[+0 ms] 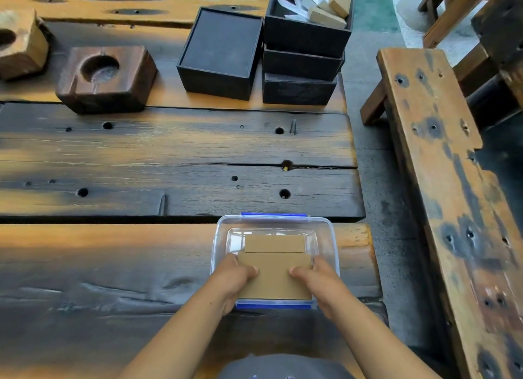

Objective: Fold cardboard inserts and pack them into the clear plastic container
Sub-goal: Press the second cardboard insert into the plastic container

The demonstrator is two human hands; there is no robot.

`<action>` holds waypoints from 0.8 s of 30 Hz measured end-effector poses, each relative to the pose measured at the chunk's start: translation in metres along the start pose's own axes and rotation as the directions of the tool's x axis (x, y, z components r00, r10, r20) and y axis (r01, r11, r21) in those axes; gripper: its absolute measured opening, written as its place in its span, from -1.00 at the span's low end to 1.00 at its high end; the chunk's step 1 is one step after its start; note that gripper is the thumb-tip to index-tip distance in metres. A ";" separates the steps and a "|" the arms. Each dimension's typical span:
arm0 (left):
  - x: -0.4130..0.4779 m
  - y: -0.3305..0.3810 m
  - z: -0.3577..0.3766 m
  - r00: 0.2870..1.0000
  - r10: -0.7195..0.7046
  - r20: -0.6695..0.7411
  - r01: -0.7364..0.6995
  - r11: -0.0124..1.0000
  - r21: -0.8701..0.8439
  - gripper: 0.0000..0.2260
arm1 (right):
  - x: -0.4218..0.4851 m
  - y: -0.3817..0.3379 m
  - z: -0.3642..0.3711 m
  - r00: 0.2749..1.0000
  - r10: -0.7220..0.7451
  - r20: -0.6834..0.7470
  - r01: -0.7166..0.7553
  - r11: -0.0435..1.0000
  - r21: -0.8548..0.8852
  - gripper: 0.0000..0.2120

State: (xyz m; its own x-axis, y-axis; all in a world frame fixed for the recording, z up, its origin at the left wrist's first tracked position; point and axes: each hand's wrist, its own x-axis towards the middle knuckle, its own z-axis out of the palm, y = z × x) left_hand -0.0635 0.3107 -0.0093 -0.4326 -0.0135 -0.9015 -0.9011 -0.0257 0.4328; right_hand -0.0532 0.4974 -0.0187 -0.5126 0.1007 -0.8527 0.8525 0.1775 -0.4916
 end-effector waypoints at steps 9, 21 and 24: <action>0.005 0.001 -0.005 0.998 -0.046 0.044 0.047 0.999 -0.006 -0.70 | 0.004 0.002 0.002 0.999 0.035 0.008 -0.035 0.998 0.051 -0.61; 0.007 0.027 -0.018 0.994 -0.058 0.095 0.028 0.957 0.287 -0.73 | 0.006 -0.023 -0.016 0.991 -0.060 0.118 0.073 0.991 -0.108 -0.59; 0.010 0.033 -0.013 0.993 -0.053 0.109 -0.009 0.863 0.506 -0.65 | 0.010 -0.034 -0.016 0.986 -0.060 0.154 0.101 0.956 -0.277 -0.59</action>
State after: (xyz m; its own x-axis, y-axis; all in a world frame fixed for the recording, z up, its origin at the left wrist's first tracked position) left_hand -0.0977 0.2965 -0.0042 -0.3846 0.0969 -0.9180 -0.7880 0.4835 0.3811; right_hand -0.0884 0.5083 -0.0075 -0.5408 -0.0623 -0.8388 0.7347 0.4506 -0.5072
